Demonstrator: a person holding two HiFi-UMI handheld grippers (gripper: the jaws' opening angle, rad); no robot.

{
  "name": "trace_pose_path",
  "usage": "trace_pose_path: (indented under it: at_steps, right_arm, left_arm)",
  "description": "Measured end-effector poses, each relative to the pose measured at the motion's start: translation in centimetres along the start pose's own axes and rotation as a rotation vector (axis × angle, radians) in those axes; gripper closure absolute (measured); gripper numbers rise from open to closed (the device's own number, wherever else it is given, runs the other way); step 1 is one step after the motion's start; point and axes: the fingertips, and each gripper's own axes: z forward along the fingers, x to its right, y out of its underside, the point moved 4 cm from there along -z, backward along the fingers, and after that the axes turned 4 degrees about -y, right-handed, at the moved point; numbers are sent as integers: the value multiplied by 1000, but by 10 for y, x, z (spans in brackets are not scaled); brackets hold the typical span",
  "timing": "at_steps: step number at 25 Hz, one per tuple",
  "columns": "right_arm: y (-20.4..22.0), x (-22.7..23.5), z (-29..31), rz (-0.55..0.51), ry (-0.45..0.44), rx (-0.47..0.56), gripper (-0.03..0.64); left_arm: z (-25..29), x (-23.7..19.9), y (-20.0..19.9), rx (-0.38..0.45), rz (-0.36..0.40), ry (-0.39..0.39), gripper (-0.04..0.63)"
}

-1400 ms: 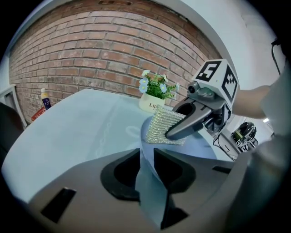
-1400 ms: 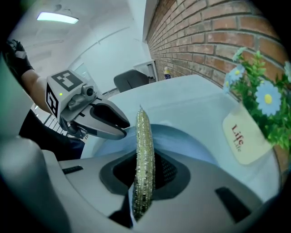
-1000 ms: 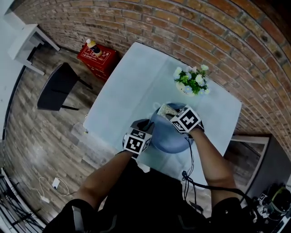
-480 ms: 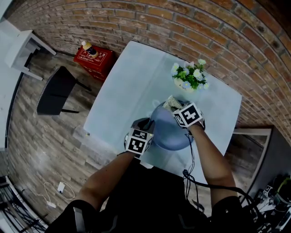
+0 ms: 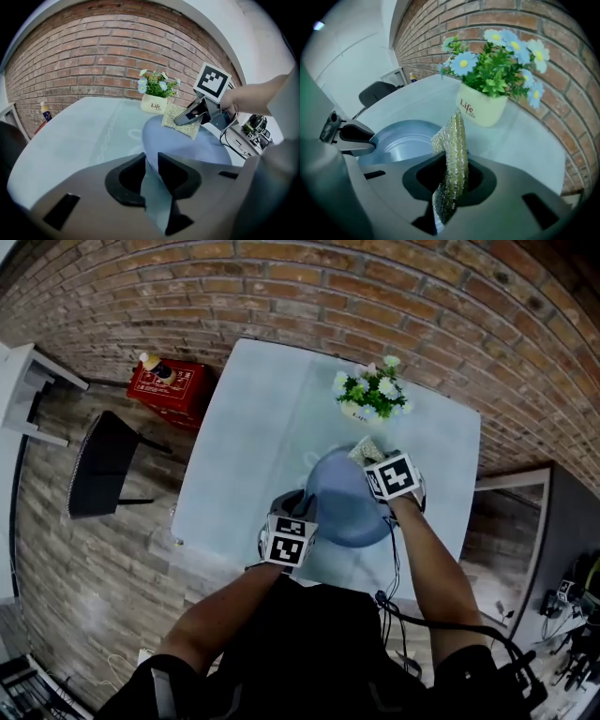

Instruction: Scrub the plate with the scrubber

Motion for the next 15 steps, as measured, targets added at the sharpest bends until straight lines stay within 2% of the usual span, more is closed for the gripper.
trace_pose_path:
  at_steps: [12,15]
  right_arm:
    - [42,19,-24,222,221,-46,549]
    - [52,16,-28,285,229,-46,549]
  left_arm:
    - [2,3,3,-17,71,71,479]
    - [2,4,5,-24,74,91,472]
